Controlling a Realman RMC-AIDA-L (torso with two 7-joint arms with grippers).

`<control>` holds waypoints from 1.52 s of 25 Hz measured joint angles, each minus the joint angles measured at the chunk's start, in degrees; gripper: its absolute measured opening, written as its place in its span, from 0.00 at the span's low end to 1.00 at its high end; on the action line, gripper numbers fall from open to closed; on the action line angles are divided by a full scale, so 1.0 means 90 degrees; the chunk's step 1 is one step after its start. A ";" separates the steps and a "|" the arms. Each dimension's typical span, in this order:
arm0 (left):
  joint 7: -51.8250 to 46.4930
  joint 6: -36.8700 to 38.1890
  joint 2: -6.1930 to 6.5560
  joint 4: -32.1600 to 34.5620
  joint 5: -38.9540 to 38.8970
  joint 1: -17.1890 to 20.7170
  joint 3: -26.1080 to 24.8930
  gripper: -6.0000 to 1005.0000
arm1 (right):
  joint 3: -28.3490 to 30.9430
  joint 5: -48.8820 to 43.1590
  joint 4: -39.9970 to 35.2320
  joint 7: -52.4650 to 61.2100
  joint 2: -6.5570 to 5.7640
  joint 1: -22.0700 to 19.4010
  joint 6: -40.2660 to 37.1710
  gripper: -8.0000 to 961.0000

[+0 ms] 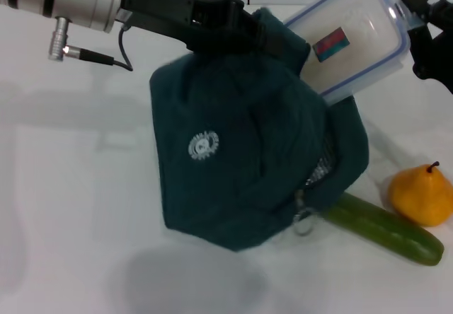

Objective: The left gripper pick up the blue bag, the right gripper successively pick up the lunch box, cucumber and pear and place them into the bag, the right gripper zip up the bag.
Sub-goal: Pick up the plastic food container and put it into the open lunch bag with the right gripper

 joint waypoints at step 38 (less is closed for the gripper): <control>0.0214 -0.0225 0.0059 -0.0342 -0.0180 -0.0191 0.0092 0.07 | 0.0008 -0.1730 -0.0128 -0.0019 -0.0001 0.0598 0.0740 0.20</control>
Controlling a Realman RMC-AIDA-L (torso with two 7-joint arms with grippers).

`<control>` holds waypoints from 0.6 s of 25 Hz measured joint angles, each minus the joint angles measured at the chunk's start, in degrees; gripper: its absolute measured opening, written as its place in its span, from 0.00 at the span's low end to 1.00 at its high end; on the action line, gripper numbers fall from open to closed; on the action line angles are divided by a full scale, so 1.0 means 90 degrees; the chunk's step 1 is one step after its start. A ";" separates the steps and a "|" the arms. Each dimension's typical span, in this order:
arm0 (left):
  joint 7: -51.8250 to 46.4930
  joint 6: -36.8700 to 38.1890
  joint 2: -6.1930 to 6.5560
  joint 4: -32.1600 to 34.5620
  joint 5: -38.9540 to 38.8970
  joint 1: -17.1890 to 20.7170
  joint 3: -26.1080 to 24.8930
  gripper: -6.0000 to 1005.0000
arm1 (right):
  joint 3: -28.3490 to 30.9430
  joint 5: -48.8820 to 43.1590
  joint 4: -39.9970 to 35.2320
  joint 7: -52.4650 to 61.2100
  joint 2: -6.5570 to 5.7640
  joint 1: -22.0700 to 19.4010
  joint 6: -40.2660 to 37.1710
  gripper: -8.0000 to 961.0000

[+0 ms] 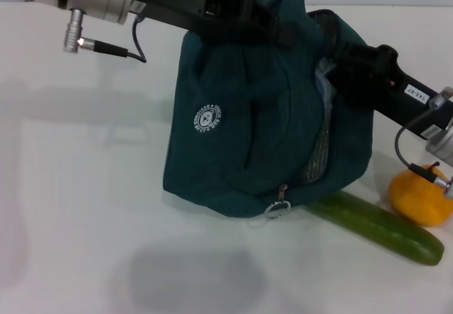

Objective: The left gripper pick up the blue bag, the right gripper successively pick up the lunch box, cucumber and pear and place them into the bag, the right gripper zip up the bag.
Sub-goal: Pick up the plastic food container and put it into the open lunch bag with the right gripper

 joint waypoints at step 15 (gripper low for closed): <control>-0.0025 0.0116 0.0046 0.0000 -0.0032 -0.0006 0.0017 0.07 | 0.0079 -0.0076 -0.0275 -0.0470 0.0000 -0.0254 -0.0094 0.20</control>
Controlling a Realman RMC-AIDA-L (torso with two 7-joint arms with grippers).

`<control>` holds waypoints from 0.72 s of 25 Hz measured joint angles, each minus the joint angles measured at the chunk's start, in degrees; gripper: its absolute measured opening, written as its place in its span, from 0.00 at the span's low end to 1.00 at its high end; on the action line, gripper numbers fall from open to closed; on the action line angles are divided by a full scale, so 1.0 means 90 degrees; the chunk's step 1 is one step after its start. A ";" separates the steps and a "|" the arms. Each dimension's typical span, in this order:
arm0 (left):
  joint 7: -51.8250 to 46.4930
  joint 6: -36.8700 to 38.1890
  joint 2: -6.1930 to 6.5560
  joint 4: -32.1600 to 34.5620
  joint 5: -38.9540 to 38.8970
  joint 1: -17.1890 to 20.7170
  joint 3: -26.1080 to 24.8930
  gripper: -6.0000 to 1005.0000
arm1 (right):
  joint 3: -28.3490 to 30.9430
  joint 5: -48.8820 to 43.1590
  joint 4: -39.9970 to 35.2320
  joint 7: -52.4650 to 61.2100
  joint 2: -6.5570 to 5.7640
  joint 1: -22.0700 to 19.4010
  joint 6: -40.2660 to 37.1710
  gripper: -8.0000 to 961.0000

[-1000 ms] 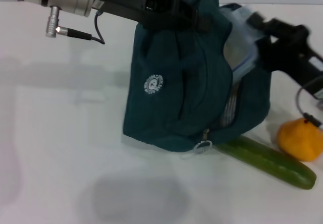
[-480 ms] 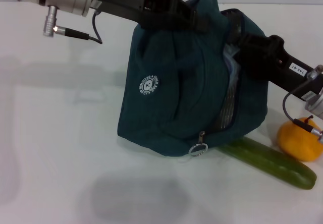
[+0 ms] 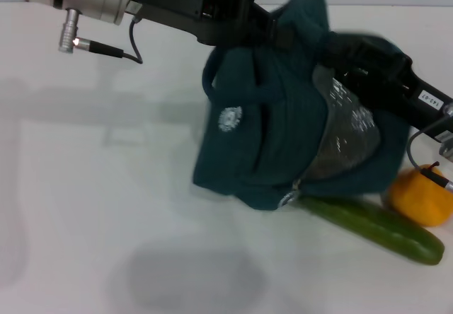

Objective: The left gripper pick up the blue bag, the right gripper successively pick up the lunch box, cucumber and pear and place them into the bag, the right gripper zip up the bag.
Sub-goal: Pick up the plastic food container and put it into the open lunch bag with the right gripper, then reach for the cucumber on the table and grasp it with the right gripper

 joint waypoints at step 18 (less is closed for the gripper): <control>0.0168 -0.0250 0.0164 -0.0194 0.0064 0.0114 -0.0057 0.07 | 0.0004 0.0160 -0.1059 -0.0661 -0.0047 -0.1002 -0.1814 0.71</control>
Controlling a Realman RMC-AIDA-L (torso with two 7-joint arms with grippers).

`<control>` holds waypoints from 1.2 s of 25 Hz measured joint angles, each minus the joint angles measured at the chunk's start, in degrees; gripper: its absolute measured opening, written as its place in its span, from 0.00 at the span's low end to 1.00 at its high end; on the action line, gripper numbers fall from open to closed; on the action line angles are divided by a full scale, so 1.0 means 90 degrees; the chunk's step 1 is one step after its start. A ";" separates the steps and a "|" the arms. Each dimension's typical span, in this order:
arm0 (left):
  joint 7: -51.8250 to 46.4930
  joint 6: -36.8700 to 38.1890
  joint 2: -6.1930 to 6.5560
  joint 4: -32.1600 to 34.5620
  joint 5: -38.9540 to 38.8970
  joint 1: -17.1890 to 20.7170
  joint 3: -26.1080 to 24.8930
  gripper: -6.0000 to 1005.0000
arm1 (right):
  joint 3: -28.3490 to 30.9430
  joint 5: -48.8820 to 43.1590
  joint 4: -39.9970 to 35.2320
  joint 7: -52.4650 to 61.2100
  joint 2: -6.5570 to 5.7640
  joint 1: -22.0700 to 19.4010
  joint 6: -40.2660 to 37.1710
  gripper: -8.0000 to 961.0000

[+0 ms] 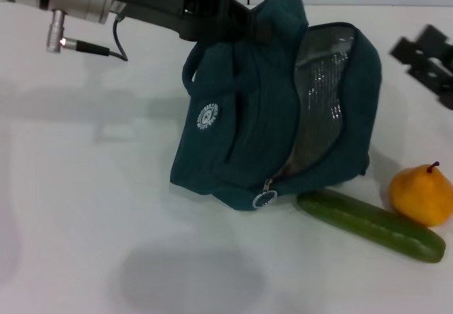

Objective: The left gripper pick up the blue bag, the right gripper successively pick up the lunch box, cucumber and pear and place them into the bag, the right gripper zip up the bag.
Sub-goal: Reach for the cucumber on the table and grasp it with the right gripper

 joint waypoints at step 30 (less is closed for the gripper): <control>0.0406 -0.0540 -0.0005 -0.0477 0.0553 0.0008 -0.0030 0.07 | -0.0106 -0.2608 -0.2140 -0.3554 -0.0327 -0.1254 -0.0083 0.72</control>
